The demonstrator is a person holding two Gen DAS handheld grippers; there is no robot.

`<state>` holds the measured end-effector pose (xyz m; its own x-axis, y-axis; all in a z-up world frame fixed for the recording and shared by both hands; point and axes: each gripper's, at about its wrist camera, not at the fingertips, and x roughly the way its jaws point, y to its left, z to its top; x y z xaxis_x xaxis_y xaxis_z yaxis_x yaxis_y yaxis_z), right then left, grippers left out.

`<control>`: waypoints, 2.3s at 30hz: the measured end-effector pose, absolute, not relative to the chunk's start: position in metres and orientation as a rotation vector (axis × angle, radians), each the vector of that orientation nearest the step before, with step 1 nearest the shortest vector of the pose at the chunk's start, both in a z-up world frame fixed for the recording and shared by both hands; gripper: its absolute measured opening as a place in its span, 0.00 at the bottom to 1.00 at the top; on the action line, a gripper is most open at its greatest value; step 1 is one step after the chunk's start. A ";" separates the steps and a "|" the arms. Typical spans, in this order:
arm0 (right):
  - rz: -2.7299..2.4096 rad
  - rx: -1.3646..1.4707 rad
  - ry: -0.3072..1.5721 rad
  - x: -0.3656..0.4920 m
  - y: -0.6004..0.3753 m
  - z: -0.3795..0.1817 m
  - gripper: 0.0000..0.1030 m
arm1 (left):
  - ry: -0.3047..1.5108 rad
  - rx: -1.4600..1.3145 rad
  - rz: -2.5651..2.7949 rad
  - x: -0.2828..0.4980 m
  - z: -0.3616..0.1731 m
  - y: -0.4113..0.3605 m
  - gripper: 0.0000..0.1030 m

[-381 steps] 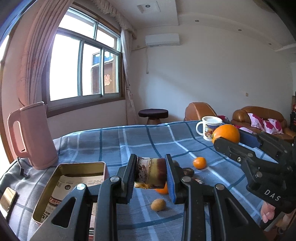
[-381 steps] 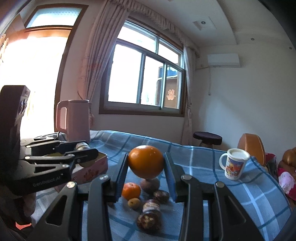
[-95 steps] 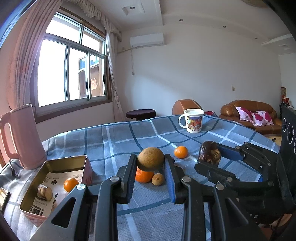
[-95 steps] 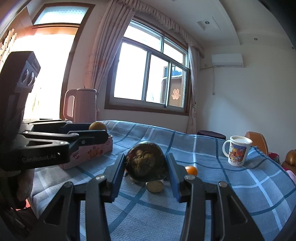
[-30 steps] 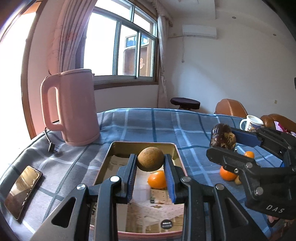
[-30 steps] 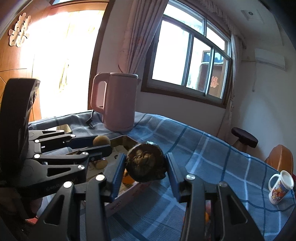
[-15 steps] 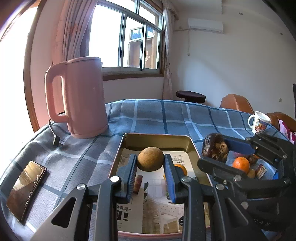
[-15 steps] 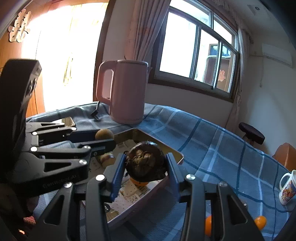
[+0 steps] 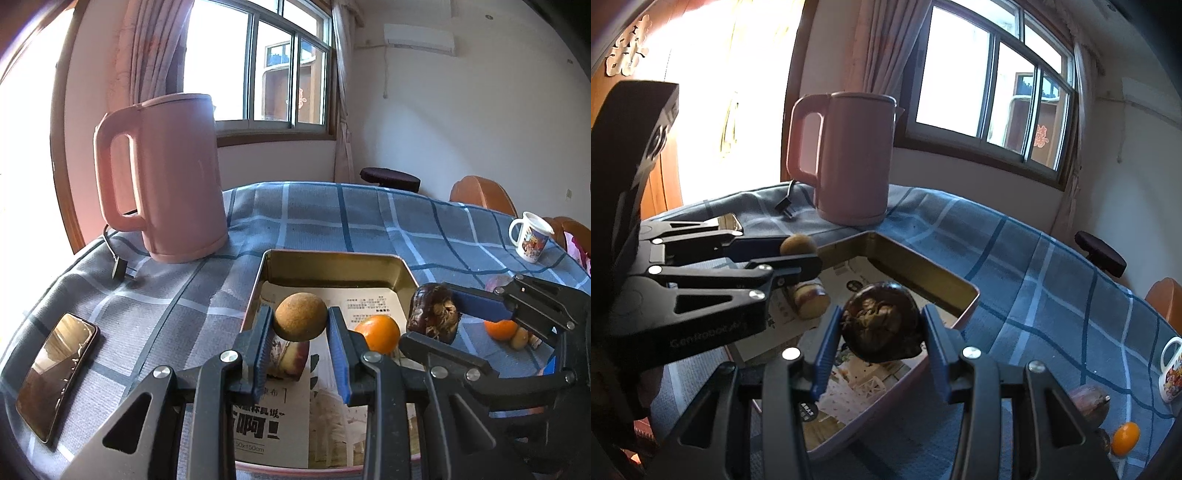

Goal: Organize fruits
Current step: 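Lower the brown fruit into the tin with the left gripper while the right gripper lowers the jar, then open the left gripper to drop the fruit while the right gripper releases the jar into the tin, then move the left gripper to an orange while the right gripper moves to a small jar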

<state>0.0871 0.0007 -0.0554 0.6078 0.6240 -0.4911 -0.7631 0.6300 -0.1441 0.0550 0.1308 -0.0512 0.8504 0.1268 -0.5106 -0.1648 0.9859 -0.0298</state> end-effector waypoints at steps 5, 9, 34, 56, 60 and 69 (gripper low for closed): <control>0.824 -0.370 0.438 0.088 0.003 -0.058 0.46 | 0.551 -0.065 0.156 0.058 -0.054 0.132 0.30; 0.824 -0.383 0.458 0.089 0.006 -0.061 0.46 | 0.574 -0.064 0.157 0.062 -0.056 0.134 0.30; 0.790 -0.405 0.512 0.095 0.012 -0.066 0.58 | 0.538 -0.039 0.162 0.056 -0.050 0.128 0.69; 0.374 -0.136 0.628 0.124 -0.196 -0.063 0.63 | 0.497 0.059 -0.050 0.054 -0.038 0.017 0.69; 0.406 -0.155 0.673 0.128 -0.187 -0.072 0.53 | 0.507 0.085 -0.063 0.059 -0.041 0.007 0.70; 0.452 -0.158 0.767 0.137 -0.179 -0.084 0.45 | 0.543 0.099 -0.106 0.073 -0.048 -0.007 0.70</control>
